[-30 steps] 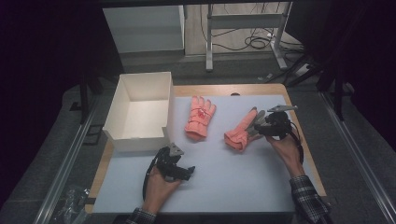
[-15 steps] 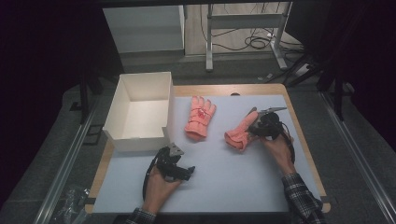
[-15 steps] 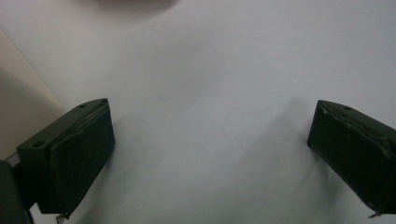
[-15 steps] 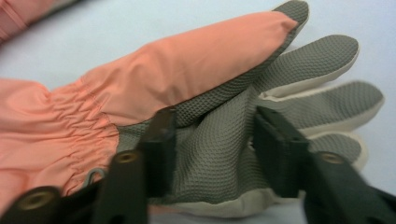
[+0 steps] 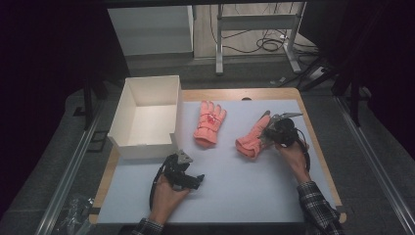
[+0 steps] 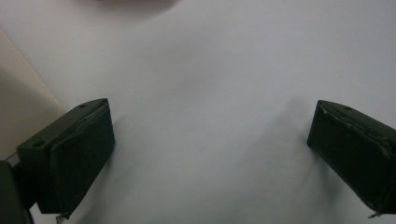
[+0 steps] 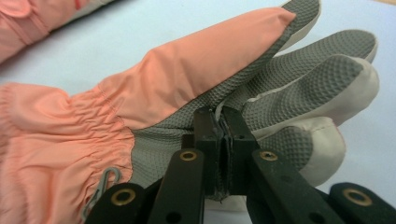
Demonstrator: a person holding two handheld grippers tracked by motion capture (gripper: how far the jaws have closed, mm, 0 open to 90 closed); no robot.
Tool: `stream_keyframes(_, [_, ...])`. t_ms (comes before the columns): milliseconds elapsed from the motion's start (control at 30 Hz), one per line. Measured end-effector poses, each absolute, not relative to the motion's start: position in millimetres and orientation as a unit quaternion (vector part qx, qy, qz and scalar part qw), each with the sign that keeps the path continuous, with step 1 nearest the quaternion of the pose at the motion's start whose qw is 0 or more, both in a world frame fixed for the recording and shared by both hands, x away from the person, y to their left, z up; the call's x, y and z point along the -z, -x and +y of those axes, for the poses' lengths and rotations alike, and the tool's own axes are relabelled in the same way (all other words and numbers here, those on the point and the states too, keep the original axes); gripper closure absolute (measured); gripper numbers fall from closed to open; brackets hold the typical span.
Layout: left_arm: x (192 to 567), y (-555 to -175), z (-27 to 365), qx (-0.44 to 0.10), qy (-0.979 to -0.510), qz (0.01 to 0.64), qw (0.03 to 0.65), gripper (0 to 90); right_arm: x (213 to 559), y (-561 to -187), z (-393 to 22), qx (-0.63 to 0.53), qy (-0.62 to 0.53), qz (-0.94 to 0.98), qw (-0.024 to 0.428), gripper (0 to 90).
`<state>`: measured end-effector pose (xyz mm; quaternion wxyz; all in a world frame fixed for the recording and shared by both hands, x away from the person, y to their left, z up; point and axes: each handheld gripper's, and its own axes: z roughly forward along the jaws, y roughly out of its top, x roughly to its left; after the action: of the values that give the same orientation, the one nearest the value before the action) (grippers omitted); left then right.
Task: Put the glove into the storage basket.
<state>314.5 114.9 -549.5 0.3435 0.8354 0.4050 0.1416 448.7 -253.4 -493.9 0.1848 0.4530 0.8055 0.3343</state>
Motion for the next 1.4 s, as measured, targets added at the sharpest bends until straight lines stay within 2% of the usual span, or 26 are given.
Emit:
stream_keyframes(433, [549.4, -314.5, 115.0, -0.141, -0.836, 0.405, 0.343, 0.8, 465.0, -431.8, -258.2, -0.365, -0.413, 0.823, 0.136, 87.2])
stream_keyframes(867, [549.5, -314.5, 115.0, -0.142, -0.836, 0.405, 0.343, 0.8, 445.6, -395.8, -248.0, -0.394, -0.324, 0.858, 0.055, 87.3])
stream_keyframes(1067, [549.5, -314.4, 114.9, -0.141, -0.835, 0.406, 0.344, 0.9, 449.1, -389.8, -232.2, -0.380, -0.282, 0.880, 0.022, 87.3])
stream_keyframes(1400, [549.4, -314.4, 115.0, -0.141, -0.835, 0.405, 0.343, 0.9, 478.6, -405.7, -205.9, -0.323, -0.243, 0.914, 0.010, 86.8])
